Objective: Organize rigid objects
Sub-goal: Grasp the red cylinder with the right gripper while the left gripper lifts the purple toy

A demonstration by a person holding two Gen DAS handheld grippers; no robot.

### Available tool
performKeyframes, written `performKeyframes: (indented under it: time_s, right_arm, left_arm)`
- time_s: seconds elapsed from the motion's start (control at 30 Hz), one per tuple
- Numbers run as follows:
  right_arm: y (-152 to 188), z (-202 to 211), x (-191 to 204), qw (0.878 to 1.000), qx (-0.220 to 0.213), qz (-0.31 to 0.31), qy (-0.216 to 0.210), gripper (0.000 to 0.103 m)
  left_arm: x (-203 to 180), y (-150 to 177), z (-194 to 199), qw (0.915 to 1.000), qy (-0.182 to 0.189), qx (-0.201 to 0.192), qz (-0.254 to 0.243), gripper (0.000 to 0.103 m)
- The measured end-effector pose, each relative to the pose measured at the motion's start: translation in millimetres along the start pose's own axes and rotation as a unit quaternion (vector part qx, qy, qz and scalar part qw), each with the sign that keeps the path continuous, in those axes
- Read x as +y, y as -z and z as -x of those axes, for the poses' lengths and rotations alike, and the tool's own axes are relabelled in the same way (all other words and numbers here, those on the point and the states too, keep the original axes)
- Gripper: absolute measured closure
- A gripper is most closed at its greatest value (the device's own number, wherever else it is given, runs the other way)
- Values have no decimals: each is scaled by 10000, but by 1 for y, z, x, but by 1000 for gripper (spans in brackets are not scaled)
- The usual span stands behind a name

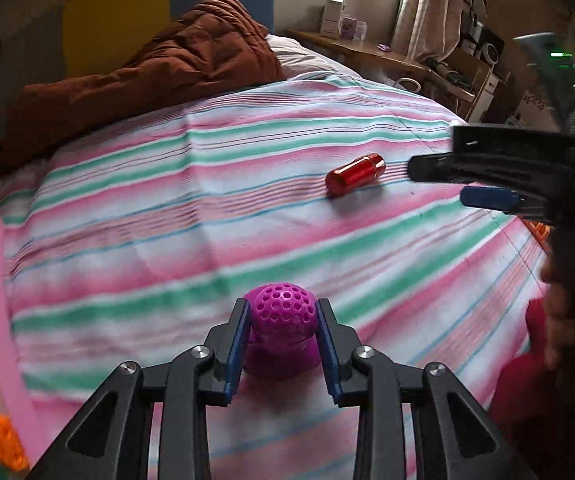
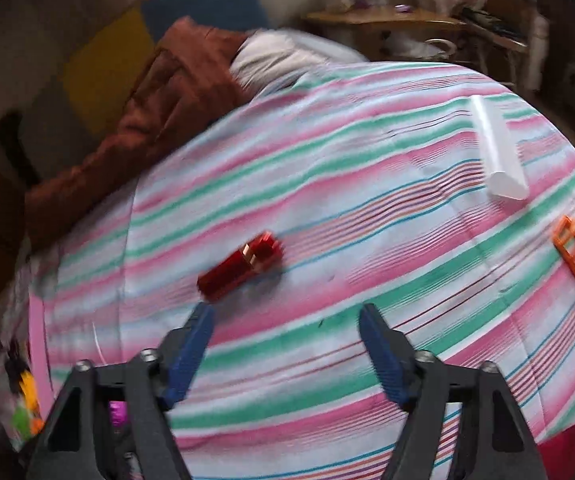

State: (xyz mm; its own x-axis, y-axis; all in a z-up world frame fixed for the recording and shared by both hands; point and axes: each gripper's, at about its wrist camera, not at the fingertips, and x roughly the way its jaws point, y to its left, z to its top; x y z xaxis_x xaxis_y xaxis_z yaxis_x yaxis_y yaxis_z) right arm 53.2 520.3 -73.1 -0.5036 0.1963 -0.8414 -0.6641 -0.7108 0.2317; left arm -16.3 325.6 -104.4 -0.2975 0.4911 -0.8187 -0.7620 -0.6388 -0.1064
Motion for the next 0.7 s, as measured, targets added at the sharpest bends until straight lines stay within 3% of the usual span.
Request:
performKeyframes:
  time_s: [0.2,0.37,0.7]
  right_arm:
    - [-1,-21,30,9953,418,868,-58,7]
    - [-22,-43,53,9803,464,1922,6,1]
    - [-32,-82,60,9686,722,2378,79,3]
  left_arm:
    - [8,18,30,9999,30,-144,-19,71]
    - [13,22,51,9995,56,-301,26,71]
    - [21,24,70,9987,-3,-479,147,71]
